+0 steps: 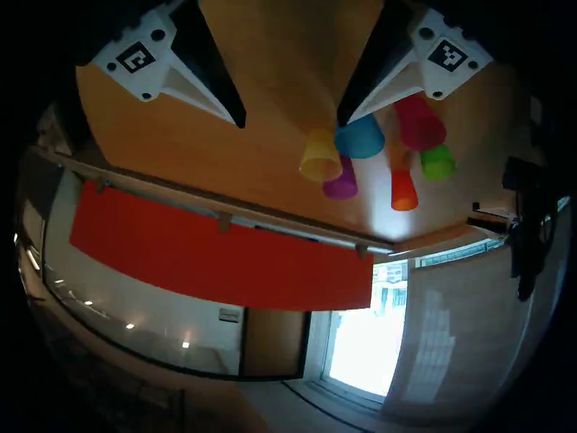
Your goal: Pour water
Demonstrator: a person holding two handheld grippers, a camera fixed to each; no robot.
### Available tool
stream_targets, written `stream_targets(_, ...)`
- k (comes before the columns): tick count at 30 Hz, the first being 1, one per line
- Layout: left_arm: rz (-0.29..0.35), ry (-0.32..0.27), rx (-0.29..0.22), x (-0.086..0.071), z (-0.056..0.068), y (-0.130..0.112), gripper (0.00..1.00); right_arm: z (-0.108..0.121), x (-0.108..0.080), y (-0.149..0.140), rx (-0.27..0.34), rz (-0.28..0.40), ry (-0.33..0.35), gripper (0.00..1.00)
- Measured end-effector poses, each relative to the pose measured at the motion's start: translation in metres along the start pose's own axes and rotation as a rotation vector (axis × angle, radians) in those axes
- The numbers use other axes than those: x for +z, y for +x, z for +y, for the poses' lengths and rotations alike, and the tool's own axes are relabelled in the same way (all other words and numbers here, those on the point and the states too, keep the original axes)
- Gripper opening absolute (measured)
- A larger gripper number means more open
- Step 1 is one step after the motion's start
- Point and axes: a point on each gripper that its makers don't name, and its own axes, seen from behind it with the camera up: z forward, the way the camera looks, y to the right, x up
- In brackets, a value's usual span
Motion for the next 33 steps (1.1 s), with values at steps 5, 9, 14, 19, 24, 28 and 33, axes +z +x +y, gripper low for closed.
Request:
stream_targets(5, 0.024, 0.051, -0.007, -0.001, -0.01, 0.002, 0.89, 0.008, -0.002, 0.011, 0.022, 0.057, -0.051, 0.98)
stream_targets(9, 0.066, 0.088, -0.005, -0.004, -0.017, 0.011, 0.89, 0.015, -0.004, 0.013, 0.043, 0.089, -0.092, 0.99)
stream_targets(14, 0.121, 0.133, -0.02, -0.006, -0.021, 0.022, 0.89, 0.03, -0.008, 0.02, 0.098, 0.148, -0.167, 0.99)
stream_targets(19, 0.161, 0.168, -0.07, -0.008, -0.023, 0.027, 0.89, 0.048, -0.015, 0.025, 0.145, 0.22, -0.252, 0.99)
stream_targets(24, 0.195, 0.202, -0.104, -0.008, -0.025, 0.03, 0.88, 0.062, -0.024, 0.023, 0.172, 0.268, -0.327, 0.99)
stream_targets(28, 0.208, 0.222, -0.11, -0.007, -0.026, 0.029, 0.89, 0.066, -0.028, 0.02, 0.174, 0.284, -0.355, 0.99)
stream_targets(33, 0.221, 0.249, -0.096, -0.008, -0.028, 0.031, 0.89, 0.068, -0.036, 0.028, 0.162, 0.322, -0.383, 0.99)
